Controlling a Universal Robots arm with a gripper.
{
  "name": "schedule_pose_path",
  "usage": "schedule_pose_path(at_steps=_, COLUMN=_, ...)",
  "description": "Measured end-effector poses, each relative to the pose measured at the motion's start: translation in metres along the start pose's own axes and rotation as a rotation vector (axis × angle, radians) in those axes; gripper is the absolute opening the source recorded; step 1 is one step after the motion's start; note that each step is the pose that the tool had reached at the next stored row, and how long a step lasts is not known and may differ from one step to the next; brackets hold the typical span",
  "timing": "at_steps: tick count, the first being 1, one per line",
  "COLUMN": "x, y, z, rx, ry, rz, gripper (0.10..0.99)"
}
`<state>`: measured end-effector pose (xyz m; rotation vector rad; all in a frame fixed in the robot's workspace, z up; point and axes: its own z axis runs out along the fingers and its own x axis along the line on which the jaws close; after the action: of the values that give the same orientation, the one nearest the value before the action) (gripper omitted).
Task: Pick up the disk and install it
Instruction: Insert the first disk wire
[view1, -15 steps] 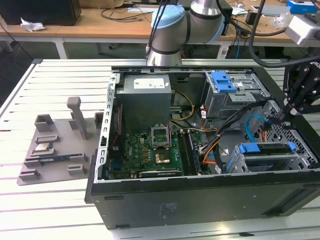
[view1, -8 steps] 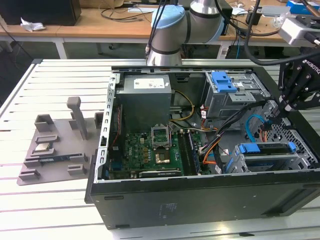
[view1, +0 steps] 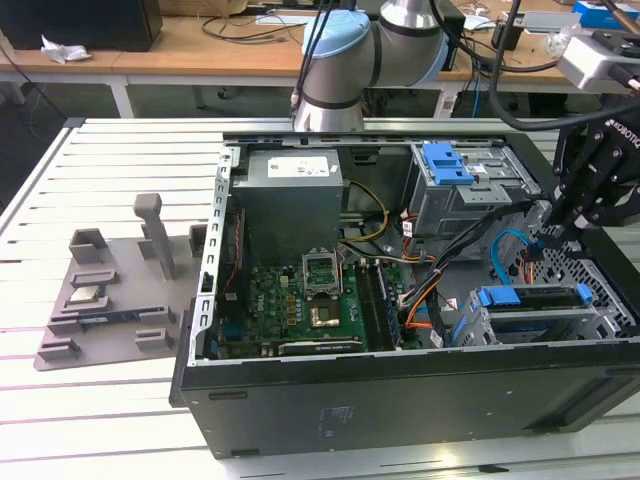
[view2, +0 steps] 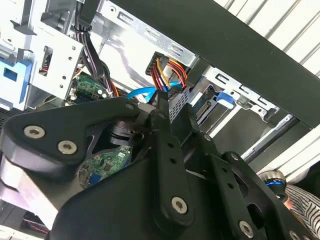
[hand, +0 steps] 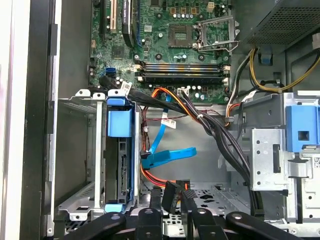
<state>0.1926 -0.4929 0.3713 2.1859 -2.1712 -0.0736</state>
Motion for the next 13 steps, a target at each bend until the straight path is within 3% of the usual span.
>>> schedule_pose_path(at_steps=2, x=-0.001, y=-0.0005, z=0.0064, rx=0.0, ry=0.0117, rz=0.001, gripper=0.302)
schedule_pose_path(at_steps=7, x=-0.0048, y=-0.0011, z=0.013, rx=-0.001, ry=0.0163, rz=0.001, gripper=0.302)
schedule_pose_path(at_steps=10, x=-0.0048, y=-0.0014, z=0.0165, rx=-0.001, ry=0.028, rz=0.002, gripper=0.302)
schedule_pose_path(at_steps=13, x=-0.0047, y=-0.0014, z=0.0165, rx=-0.001, ry=0.0279, rz=0.002, gripper=0.302)
